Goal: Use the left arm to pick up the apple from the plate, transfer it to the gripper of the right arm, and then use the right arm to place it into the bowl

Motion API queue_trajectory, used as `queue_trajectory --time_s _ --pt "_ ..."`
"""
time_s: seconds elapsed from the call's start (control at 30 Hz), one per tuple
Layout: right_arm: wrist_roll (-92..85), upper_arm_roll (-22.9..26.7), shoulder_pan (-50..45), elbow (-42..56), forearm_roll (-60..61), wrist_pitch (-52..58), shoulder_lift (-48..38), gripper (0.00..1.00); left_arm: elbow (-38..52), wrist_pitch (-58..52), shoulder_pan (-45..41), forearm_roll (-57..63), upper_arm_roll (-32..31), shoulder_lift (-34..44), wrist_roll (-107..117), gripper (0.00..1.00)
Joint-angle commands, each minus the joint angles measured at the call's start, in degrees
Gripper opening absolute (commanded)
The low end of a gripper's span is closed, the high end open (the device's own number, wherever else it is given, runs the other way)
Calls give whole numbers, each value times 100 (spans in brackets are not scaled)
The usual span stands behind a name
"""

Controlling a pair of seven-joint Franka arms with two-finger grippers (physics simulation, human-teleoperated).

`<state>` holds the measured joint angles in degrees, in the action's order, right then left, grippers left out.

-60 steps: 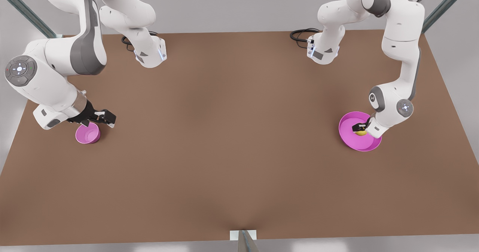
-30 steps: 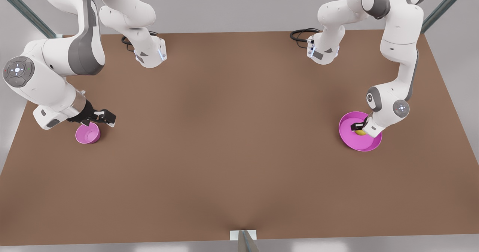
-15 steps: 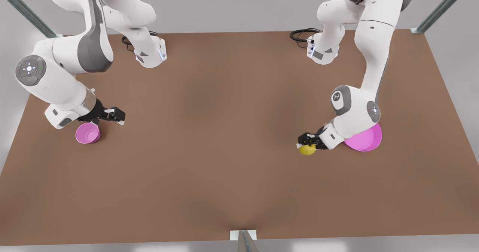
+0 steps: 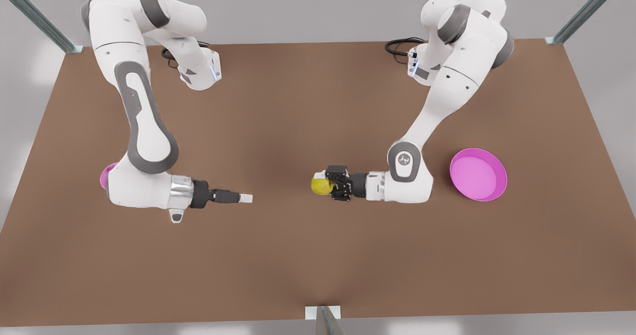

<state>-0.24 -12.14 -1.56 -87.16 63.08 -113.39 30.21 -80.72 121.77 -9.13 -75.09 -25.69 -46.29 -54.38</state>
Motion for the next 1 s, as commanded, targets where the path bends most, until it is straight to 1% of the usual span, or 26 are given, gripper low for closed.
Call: queue_trajectory --time_s 0.0,0.03,0.1,0.13,0.23,0.4,0.47,0.6,0.67,0.77,0.97 --pt "-2972 -77 -10 -29 1557 -535 161 100 363 -162 -176 -708 -6 -301 -6980 45" --pt "-3402 -166 -28 -169 1741 -552 161 100 600 -31 -299 -823 -6 -468 -7384 45" --pt "-4124 -526 148 -679 2489 -552 134 100 1023 31 -493 -1253 -15 -907 -8211 45" --pt "-4256 -544 192 -828 2674 -535 91 100 1146 49 -546 -1306 -15 -960 -8256 45" --pt "-4643 -1001 561 -1022 2762 -535 73 100 1480 172 -695 -1658 -24 -1207 -8721 46" --pt "-5178 -1054 578 -1215 2850 -605 91 100 1577 172 -695 -2027 -331 -1505 -9301 46" --pt "-5311 -1054 561 -1180 2894 -631 117 100 1585 172 -695 -2089 -358 -1593 -9433 48" --pt "-5865 -1053 587 -1119 2876 -921 240 100 1585 172 -695 -2115 -384 -1620 -9486 48" --pt "-5838 -1054 490 -1154 2894 -921 284 100 1585 172 -695 -2115 -393 -1620 -9477 48" --pt "-5847 -1264 491 -1259 3219 -912 275 100 1585 172 -686 -2115 -428 -1620 -9477 48" --pt "-5865 -1273 394 -1163 3219 -1079 345 100 1621 277 -704 -2168 -507 -1620 -9477 48"
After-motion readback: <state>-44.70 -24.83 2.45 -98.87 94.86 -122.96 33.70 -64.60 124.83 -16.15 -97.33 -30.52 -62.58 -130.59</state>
